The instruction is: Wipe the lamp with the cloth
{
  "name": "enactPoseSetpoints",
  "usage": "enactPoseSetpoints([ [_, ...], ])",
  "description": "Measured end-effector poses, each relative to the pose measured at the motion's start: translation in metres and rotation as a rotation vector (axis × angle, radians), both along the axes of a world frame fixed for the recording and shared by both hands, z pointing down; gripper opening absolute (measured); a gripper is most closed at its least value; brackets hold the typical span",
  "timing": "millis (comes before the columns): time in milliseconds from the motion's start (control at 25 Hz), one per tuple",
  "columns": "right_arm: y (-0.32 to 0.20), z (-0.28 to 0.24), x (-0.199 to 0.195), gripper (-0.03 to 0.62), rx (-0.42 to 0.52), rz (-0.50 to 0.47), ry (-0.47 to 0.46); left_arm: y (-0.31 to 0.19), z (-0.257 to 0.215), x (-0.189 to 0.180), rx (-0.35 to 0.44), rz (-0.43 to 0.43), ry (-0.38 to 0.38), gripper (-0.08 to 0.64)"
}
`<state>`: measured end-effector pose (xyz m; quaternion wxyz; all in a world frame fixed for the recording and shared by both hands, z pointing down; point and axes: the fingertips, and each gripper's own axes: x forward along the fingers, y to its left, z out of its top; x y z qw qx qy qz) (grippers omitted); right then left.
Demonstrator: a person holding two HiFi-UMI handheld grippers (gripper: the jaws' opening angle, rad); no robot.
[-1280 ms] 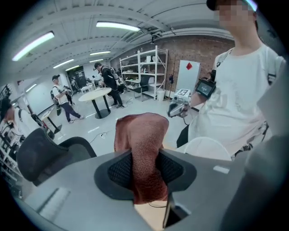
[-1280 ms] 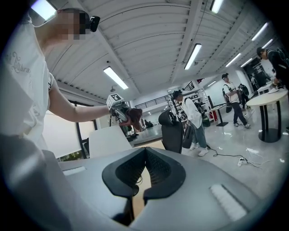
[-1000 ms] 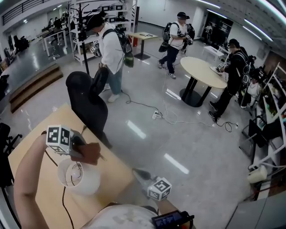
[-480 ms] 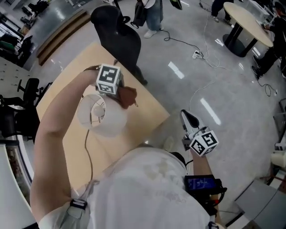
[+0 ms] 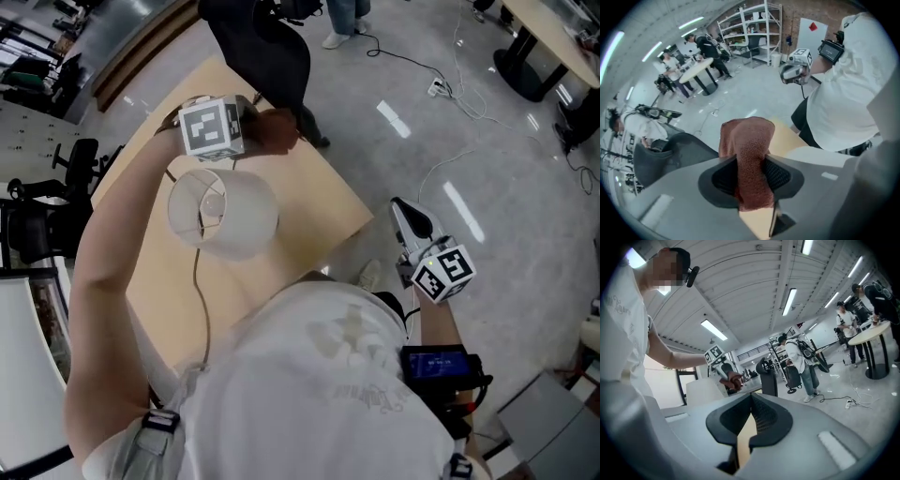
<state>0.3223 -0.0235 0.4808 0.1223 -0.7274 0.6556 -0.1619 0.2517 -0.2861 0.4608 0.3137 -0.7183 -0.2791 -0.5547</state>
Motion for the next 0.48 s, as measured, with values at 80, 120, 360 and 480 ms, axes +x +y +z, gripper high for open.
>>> enactPoseSetpoints([
  [80, -0.015, -0.001, -0.007, 0.012, 0.006, -0.057, 0.014, -0.002, -0.034, -0.003, 0.058, -0.051, 0.085, 0.150],
  [120, -0.023, -0.002, -0.010, 0.012, 0.010, -0.091, 0.019, -0.004, -0.048, -0.006, 0.082, -0.089, 0.119, 0.149],
  [360, -0.062, 0.003, -0.017, 0.012, 0.073, -0.224, -0.036, 0.018, -0.108, -0.033, 0.068, -0.402, 0.216, 0.146],
  [480, -0.070, 0.000, -0.025, 0.012, 0.097, -0.267, -0.068, 0.056, -0.106, -0.061, 0.138, -0.419, 0.130, 0.147],
])
